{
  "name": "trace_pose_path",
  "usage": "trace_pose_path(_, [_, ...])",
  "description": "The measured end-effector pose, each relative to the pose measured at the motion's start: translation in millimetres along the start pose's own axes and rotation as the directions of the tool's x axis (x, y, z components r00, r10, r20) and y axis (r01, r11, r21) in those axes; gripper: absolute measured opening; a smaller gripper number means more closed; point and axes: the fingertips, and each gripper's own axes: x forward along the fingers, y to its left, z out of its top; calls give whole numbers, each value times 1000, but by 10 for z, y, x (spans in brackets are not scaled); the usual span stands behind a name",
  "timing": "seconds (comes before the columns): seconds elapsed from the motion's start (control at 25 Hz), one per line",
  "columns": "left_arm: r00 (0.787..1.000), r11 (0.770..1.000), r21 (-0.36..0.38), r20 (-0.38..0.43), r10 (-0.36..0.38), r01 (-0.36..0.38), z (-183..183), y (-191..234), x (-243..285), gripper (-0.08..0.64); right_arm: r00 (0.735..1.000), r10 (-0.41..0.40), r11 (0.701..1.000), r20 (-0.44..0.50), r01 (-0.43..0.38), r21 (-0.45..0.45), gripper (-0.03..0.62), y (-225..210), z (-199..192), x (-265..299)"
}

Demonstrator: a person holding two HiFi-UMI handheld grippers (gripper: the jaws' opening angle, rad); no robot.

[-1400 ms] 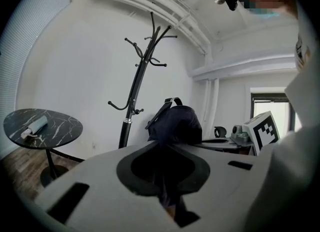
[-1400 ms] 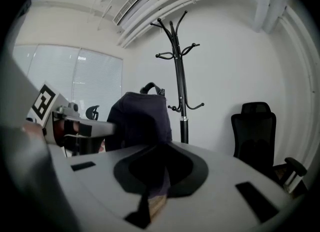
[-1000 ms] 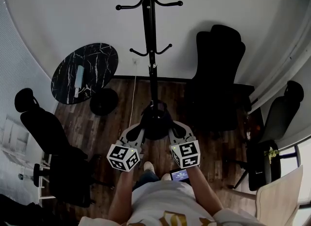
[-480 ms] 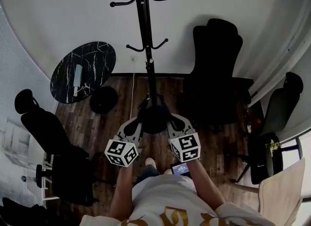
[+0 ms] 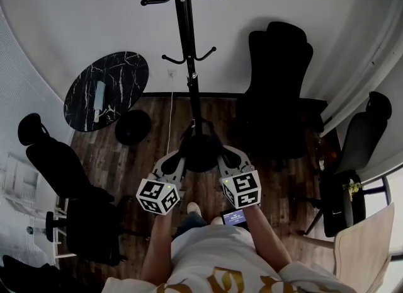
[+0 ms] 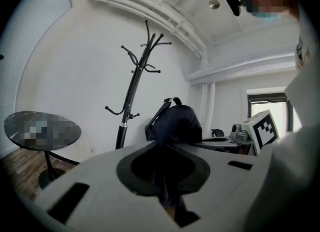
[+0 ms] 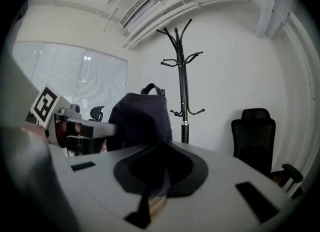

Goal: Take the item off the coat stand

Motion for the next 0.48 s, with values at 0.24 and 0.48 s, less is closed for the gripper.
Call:
trace_pose_path(0.24, [1000,1000,-3,-2,-1,1,-19,-7,-49,29,1000,-2,1000,-1,2,0,26,42,-7,-21])
trace_pose_path(0.48, [1000,1000,-3,-1,10,-10,-8,6,-90,29,1000,12,1000,0,-12,4,26,83,7,-23])
